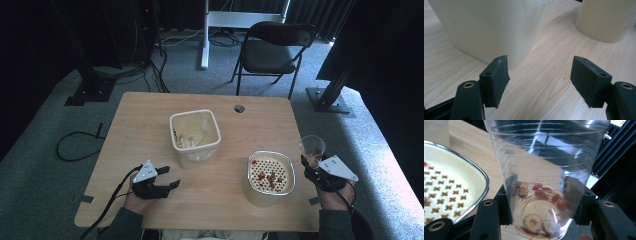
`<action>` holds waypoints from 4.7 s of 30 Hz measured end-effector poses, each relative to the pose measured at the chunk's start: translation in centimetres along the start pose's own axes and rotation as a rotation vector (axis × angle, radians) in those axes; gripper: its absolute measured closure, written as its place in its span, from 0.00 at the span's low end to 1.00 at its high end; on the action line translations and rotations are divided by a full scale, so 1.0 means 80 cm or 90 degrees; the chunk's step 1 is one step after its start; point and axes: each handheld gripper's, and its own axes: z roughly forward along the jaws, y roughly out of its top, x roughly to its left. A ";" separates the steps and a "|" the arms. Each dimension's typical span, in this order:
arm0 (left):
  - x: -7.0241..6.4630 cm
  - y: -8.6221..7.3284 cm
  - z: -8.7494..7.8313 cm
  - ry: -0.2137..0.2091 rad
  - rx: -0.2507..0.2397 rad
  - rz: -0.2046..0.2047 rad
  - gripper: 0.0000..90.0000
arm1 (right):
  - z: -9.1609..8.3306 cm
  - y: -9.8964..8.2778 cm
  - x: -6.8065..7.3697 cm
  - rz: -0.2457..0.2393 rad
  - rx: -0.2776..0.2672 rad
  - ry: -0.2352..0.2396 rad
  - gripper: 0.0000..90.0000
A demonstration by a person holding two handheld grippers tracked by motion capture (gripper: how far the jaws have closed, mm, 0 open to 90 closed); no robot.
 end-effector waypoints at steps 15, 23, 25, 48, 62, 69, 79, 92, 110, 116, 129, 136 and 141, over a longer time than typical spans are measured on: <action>-0.003 -0.001 0.007 -0.006 0.016 0.004 0.35 | -0.003 0.012 0.014 -0.122 0.057 -0.034 0.50; -0.004 -0.001 0.008 -0.006 0.016 0.006 0.35 | -0.008 0.023 0.021 -0.219 0.082 -0.048 0.50; -0.004 -0.001 0.008 -0.007 0.017 0.004 0.35 | -0.009 0.024 0.022 -0.241 0.089 -0.055 0.50; -0.004 -0.001 0.010 -0.009 0.020 0.004 0.35 | -0.014 0.047 0.035 -0.447 0.133 -0.073 0.50; -0.005 -0.001 0.011 -0.010 0.021 0.001 0.35 | -0.010 0.053 0.052 -0.589 0.172 -0.095 0.50; -0.004 -0.001 0.011 -0.010 0.020 0.002 0.35 | -0.009 0.054 0.060 -0.650 0.182 -0.104 0.50; -0.005 -0.001 0.011 -0.009 0.020 0.003 0.35 | -0.011 0.054 0.060 -0.666 0.183 -0.108 0.50; -0.005 -0.001 0.011 -0.009 0.021 0.004 0.35 | -0.010 0.052 0.065 -0.700 0.197 -0.112 0.50; -0.005 -0.001 0.011 -0.010 0.022 0.004 0.35 | -0.010 0.051 0.064 -0.718 0.205 -0.123 0.50; -0.005 -0.001 0.011 -0.010 0.021 0.004 0.35 | -0.009 0.051 0.065 -0.725 0.208 -0.123 0.50; -0.005 -0.001 0.011 -0.011 0.022 0.003 0.35 | -0.008 0.047 0.070 -0.728 0.209 -0.114 0.50; -0.004 -0.001 0.012 -0.011 0.022 0.002 0.35 | -0.007 0.053 0.075 -0.744 0.205 -0.118 0.50; -0.005 -0.001 0.011 -0.011 0.022 0.004 0.35 | -0.006 0.053 0.075 -0.743 0.202 -0.119 0.50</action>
